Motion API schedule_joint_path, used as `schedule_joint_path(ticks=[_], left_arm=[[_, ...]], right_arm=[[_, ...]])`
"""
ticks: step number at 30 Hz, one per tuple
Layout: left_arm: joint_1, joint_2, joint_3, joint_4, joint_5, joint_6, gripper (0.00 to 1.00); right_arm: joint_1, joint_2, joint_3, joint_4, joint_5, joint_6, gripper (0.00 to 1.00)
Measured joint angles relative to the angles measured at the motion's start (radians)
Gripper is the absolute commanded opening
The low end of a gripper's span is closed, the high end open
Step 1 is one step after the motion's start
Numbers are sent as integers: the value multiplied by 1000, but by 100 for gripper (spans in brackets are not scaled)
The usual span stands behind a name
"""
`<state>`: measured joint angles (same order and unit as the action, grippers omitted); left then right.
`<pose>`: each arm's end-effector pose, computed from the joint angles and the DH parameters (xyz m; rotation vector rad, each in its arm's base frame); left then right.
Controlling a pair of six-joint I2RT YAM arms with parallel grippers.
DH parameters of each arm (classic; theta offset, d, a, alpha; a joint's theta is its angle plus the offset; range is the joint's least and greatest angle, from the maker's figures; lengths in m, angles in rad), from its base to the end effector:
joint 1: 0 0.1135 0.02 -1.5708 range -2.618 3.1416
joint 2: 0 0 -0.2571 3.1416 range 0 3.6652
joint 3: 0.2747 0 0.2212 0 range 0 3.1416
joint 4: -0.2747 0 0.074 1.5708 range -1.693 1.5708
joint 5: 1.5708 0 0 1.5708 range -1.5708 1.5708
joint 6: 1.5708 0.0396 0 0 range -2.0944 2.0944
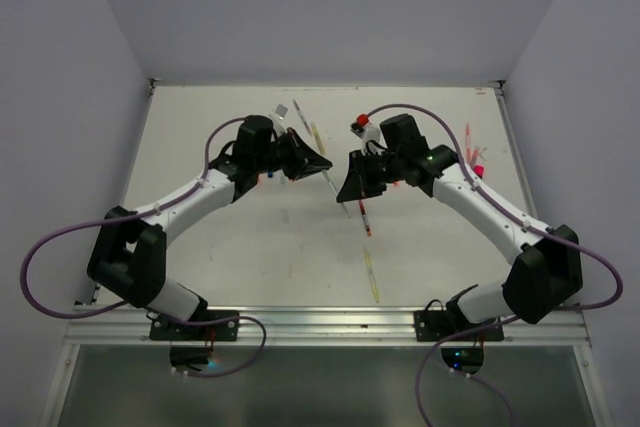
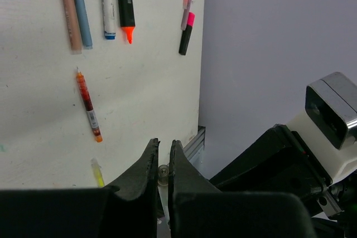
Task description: Open the pen caps
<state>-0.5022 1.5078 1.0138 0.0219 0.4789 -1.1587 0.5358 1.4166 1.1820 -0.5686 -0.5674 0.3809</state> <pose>0.2690 -0.1685 0.2723 -0.4206 2.3129 -1.4337 0.2266 0.1593 0.2991 -0.4827 2.4484 1.0908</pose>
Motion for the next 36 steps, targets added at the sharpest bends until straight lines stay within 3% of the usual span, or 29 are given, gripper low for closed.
schedule_joint_path(ticks=[1, 4, 21, 23, 25, 36], left_arm=[[1, 0, 0, 0, -2, 0, 0], [2, 0, 0, -2, 3, 1, 0], [-9, 0, 33, -72, 14, 27, 0], [-9, 0, 51, -99, 10, 28, 0], [-9, 4, 72, -128, 9, 32, 0], [-8, 91, 211, -346, -19, 82, 0]], right_arm=[[0, 7, 9, -8, 0, 0, 21], [0, 36, 40, -13, 0, 1, 26], [39, 103, 94, 14, 4, 2, 26], [49, 103, 84, 16, 5, 3, 17], [58, 103, 71, 22, 13, 6, 0], [120, 102, 59, 21, 193, 11, 0]])
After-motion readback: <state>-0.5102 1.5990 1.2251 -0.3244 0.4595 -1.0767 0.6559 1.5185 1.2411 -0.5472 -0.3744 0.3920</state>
